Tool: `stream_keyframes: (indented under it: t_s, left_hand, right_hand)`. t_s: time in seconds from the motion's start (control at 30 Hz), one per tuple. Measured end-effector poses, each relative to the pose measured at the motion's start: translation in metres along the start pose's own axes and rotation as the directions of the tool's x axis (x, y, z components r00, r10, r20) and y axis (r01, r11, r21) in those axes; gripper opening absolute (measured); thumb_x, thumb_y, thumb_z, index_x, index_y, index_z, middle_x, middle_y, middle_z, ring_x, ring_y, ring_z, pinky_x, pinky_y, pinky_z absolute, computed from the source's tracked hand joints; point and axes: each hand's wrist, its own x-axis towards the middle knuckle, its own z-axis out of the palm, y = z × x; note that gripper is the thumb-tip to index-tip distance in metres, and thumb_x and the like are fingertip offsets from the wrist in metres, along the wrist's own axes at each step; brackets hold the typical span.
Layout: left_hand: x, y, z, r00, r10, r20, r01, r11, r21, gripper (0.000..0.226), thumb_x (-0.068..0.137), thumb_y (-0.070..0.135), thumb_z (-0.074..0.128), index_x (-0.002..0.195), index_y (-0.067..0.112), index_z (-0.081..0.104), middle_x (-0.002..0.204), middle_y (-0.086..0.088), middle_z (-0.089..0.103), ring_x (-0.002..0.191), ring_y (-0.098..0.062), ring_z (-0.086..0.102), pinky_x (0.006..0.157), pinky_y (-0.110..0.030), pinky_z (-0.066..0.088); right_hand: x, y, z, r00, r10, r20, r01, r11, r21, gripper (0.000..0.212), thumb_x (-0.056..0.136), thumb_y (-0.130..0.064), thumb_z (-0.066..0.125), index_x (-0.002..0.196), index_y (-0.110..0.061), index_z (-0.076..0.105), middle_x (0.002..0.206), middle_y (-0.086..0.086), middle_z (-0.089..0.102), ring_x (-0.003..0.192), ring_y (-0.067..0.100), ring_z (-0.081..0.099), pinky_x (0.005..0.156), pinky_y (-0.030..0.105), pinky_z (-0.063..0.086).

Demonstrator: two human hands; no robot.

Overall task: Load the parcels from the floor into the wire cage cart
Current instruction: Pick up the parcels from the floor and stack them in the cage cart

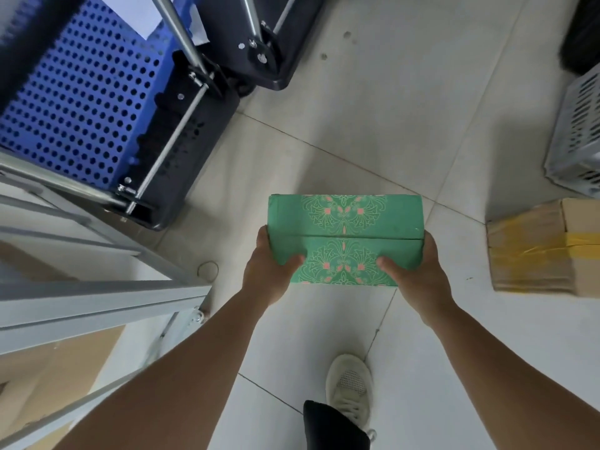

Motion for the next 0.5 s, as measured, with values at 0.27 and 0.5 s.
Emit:
stream_keyframes:
  t_s: [0.27, 0.5]
  left_hand:
    - [-0.116, 0.066, -0.084, 0.981, 0.155, -0.120, -0.174, 0.970, -0.169, 0.056, 0.079, 0.028, 0.074, 0.124, 0.032, 0.042, 0.091, 0.016, 0.058, 0.081, -0.003, 0.057, 0.066, -0.028, 0.053]
    - [-0.253, 0.139, -0.175, 0.933, 0.284, -0.221, -0.335, 0.909, -0.247, 0.078, 0.083, 0.026, 0.072, 0.146, 0.034, 0.026, 0.108, 0.016, 0.052, 0.097, -0.010, 0.054, 0.078, -0.023, 0.040]
  right_hand:
    - [-0.110, -0.079, -0.073, 0.994, -0.081, -0.080, 0.093, 0.982, 0.162, 0.064, 0.069, -0.039, 0.080, 0.121, -0.046, 0.043, 0.104, -0.021, 0.063, 0.098, 0.014, 0.064, 0.090, 0.048, 0.053]
    - [-0.239, -0.162, -0.153, 0.953, -0.218, -0.209, 0.271, 0.923, 0.273, 0.060, 0.066, -0.037, 0.082, 0.111, -0.052, 0.046, 0.103, -0.016, 0.065, 0.094, 0.014, 0.065, 0.086, 0.050, 0.055]
